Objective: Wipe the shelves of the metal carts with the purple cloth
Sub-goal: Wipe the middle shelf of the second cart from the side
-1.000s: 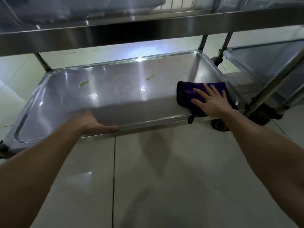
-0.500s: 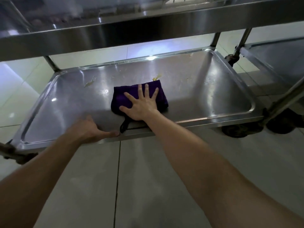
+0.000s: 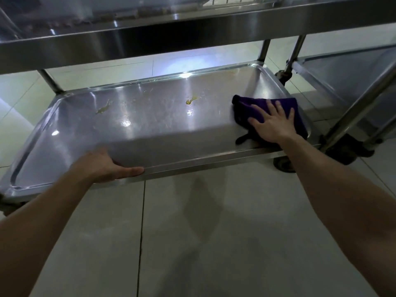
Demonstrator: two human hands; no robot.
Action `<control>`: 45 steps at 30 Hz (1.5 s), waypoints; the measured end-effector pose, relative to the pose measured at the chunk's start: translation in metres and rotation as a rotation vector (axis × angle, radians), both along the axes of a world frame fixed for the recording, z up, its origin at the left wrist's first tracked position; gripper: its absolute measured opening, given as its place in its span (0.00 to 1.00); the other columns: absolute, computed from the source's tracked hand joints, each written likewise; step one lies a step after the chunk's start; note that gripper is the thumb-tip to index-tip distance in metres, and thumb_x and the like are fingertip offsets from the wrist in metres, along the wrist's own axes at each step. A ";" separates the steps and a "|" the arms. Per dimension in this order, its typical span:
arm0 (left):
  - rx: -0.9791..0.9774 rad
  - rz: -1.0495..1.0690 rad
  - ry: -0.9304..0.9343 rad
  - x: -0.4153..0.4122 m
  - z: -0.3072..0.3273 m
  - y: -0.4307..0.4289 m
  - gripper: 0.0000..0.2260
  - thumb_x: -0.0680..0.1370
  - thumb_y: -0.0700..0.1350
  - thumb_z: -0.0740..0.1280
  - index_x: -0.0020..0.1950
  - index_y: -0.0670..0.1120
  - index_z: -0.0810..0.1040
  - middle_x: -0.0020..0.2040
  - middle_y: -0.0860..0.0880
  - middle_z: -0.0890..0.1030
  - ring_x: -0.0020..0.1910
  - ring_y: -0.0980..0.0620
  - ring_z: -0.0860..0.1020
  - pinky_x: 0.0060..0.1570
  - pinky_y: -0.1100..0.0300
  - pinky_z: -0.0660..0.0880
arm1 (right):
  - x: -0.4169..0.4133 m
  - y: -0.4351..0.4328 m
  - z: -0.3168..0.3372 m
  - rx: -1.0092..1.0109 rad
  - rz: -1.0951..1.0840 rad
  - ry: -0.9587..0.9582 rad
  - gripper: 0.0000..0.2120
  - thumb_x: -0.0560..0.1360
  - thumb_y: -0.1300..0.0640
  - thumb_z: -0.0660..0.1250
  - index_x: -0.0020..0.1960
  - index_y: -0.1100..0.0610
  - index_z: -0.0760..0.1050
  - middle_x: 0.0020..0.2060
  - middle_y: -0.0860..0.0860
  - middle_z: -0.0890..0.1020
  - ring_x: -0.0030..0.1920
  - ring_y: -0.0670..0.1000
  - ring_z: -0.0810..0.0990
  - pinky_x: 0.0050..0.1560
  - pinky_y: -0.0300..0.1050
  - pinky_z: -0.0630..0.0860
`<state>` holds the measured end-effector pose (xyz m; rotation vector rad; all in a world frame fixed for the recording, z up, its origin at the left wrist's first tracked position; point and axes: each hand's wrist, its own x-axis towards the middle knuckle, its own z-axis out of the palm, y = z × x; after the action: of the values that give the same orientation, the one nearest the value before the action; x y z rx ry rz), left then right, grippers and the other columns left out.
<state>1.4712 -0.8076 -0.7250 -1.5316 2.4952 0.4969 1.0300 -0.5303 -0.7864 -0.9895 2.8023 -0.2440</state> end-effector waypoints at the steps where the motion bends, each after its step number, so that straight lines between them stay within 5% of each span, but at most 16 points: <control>1: 0.004 0.000 -0.008 0.000 0.000 0.002 0.52 0.42 0.89 0.69 0.55 0.58 0.72 0.49 0.52 0.79 0.44 0.53 0.76 0.47 0.53 0.75 | 0.002 0.009 -0.002 0.009 -0.025 0.011 0.33 0.82 0.27 0.45 0.85 0.32 0.45 0.88 0.49 0.43 0.87 0.57 0.38 0.81 0.73 0.33; 5: 0.029 0.031 -0.022 0.003 0.001 0.009 0.67 0.44 0.88 0.70 0.72 0.46 0.72 0.67 0.41 0.80 0.63 0.39 0.79 0.64 0.43 0.79 | 0.044 0.004 -0.004 0.024 -0.039 0.025 0.34 0.82 0.27 0.42 0.86 0.33 0.44 0.88 0.55 0.42 0.87 0.62 0.37 0.79 0.78 0.32; 8: -0.061 -0.074 -0.015 -0.004 0.012 0.020 0.58 0.54 0.84 0.74 0.72 0.48 0.76 0.68 0.42 0.80 0.65 0.40 0.79 0.66 0.42 0.79 | 0.101 -0.033 -0.003 0.027 0.052 0.032 0.34 0.82 0.26 0.45 0.86 0.32 0.45 0.88 0.56 0.41 0.86 0.63 0.37 0.78 0.78 0.31; 12: -0.185 -0.318 0.070 -0.041 0.020 0.045 0.53 0.63 0.81 0.72 0.82 0.58 0.67 0.78 0.46 0.71 0.77 0.42 0.70 0.72 0.42 0.72 | 0.176 -0.080 -0.007 0.023 0.283 0.055 0.35 0.82 0.26 0.45 0.86 0.32 0.43 0.88 0.56 0.40 0.86 0.63 0.34 0.77 0.78 0.30; 22: -0.142 -0.372 -0.010 -0.054 -0.005 0.044 0.62 0.53 0.93 0.52 0.80 0.62 0.69 0.77 0.52 0.70 0.74 0.45 0.71 0.70 0.44 0.74 | 0.111 -0.034 -0.005 -0.069 0.504 0.027 0.32 0.81 0.24 0.43 0.84 0.26 0.48 0.88 0.42 0.46 0.87 0.49 0.39 0.84 0.66 0.33; 28: -0.170 -0.418 -0.009 -0.050 -0.010 0.042 0.63 0.55 0.93 0.48 0.83 0.60 0.67 0.77 0.51 0.69 0.76 0.45 0.69 0.72 0.44 0.72 | -0.006 0.013 0.001 0.016 0.151 0.025 0.30 0.82 0.26 0.46 0.83 0.26 0.46 0.88 0.45 0.45 0.87 0.51 0.39 0.83 0.67 0.33; 33: -0.196 -0.437 -0.009 -0.047 -0.018 0.047 0.64 0.58 0.91 0.40 0.86 0.58 0.61 0.81 0.51 0.64 0.78 0.45 0.67 0.76 0.44 0.70 | 0.023 -0.042 0.001 0.041 -0.111 0.015 0.36 0.81 0.29 0.45 0.87 0.36 0.46 0.88 0.56 0.41 0.86 0.63 0.35 0.78 0.78 0.31; 39: -0.271 -0.465 -0.049 -0.044 -0.029 0.046 0.57 0.65 0.88 0.37 0.87 0.59 0.56 0.84 0.51 0.60 0.81 0.44 0.63 0.78 0.41 0.67 | 0.151 -0.123 -0.001 0.047 0.272 0.048 0.34 0.83 0.30 0.48 0.87 0.35 0.47 0.88 0.57 0.41 0.86 0.64 0.36 0.76 0.79 0.30; 45: -0.292 -0.487 -0.077 -0.043 -0.032 0.042 0.57 0.65 0.88 0.35 0.87 0.60 0.55 0.84 0.51 0.60 0.80 0.43 0.64 0.77 0.41 0.68 | 0.153 -0.060 -0.004 -0.055 0.601 -0.028 0.30 0.83 0.29 0.47 0.84 0.28 0.51 0.88 0.45 0.44 0.87 0.50 0.37 0.82 0.66 0.29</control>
<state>1.4284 -0.7655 -0.7571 -0.9292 2.8326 -0.0022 1.1827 -0.5901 -0.7901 -1.7518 2.3386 -0.2482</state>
